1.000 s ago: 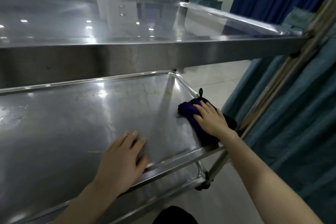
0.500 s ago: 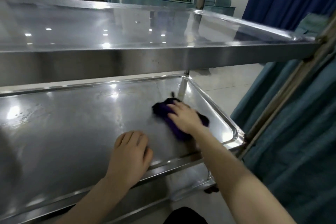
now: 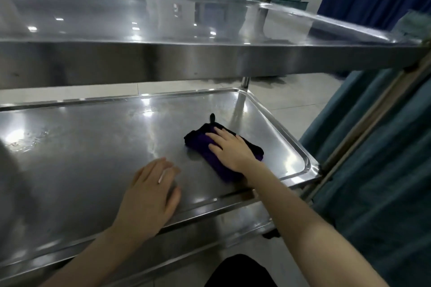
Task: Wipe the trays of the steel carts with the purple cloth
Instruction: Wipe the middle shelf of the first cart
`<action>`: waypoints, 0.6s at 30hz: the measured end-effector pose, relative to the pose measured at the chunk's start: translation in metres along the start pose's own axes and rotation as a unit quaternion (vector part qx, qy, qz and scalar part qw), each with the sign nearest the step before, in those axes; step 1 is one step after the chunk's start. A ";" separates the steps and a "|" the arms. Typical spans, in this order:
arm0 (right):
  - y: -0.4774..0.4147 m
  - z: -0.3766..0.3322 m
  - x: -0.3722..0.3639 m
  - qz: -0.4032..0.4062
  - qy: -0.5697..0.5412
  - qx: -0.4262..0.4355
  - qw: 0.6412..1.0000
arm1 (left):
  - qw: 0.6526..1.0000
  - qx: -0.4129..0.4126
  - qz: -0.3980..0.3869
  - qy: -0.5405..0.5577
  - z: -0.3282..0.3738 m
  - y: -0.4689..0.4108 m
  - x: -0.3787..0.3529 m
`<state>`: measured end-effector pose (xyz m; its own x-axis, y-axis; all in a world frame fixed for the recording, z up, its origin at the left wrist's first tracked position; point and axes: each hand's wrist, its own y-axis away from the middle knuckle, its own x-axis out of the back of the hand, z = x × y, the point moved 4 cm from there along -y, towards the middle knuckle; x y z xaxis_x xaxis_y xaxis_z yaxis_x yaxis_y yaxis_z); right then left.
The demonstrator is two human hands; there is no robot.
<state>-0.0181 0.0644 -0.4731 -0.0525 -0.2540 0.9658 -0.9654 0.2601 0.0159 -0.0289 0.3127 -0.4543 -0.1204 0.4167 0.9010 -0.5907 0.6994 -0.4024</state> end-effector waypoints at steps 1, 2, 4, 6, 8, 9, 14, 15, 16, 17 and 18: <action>0.005 0.016 0.006 0.012 0.004 -0.010 1.000 | 1.000 -0.010 0.009 -0.001 0.002 0.000 -0.001; 0.011 0.036 0.013 0.030 0.014 -0.033 0.999 | 1.000 -0.012 0.014 0.000 0.003 -0.001 -0.002; 0.031 0.081 0.028 0.050 0.034 -0.105 0.993 | 1.000 -0.001 0.016 0.007 0.005 -0.002 -0.005; 0.053 0.112 0.037 0.048 0.029 -0.176 0.983 | 1.000 0.005 0.012 0.016 0.005 -0.003 -0.007; 0.060 0.114 0.038 0.047 0.018 -0.218 0.975 | 1.000 0.002 0.001 0.020 0.004 -0.004 -0.008; 0.058 0.102 0.034 0.048 0.016 -0.228 0.972 | 1.000 0.000 -0.004 0.021 0.004 -0.005 -0.009; 0.043 -0.027 -0.013 0.044 0.030 -0.047 0.997 | 0.999 -0.020 0.017 0.032 0.000 -0.004 -0.006; 0.045 -0.041 -0.018 0.034 0.020 -0.019 0.999 | 0.999 -0.021 0.024 0.038 -0.001 -0.002 -0.005; 0.046 -0.045 -0.018 0.025 0.011 -0.002 1.000 | 0.998 -0.025 0.028 0.043 -0.001 -0.001 -0.003; 0.047 -0.040 -0.014 0.019 0.008 0.009 1.000 | 0.998 -0.033 0.030 0.042 -0.002 0.001 -0.002; 0.049 -0.030 -0.007 0.020 0.010 0.012 1.000 | 0.998 -0.048 0.029 0.033 -0.002 0.004 0.000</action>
<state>-0.0571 0.1064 -0.4715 -0.0868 -0.2250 0.9705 -0.9683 0.2480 -0.0291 -0.0298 0.3167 -0.4563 -0.0979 0.4926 0.8648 -0.5052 0.7241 -0.4696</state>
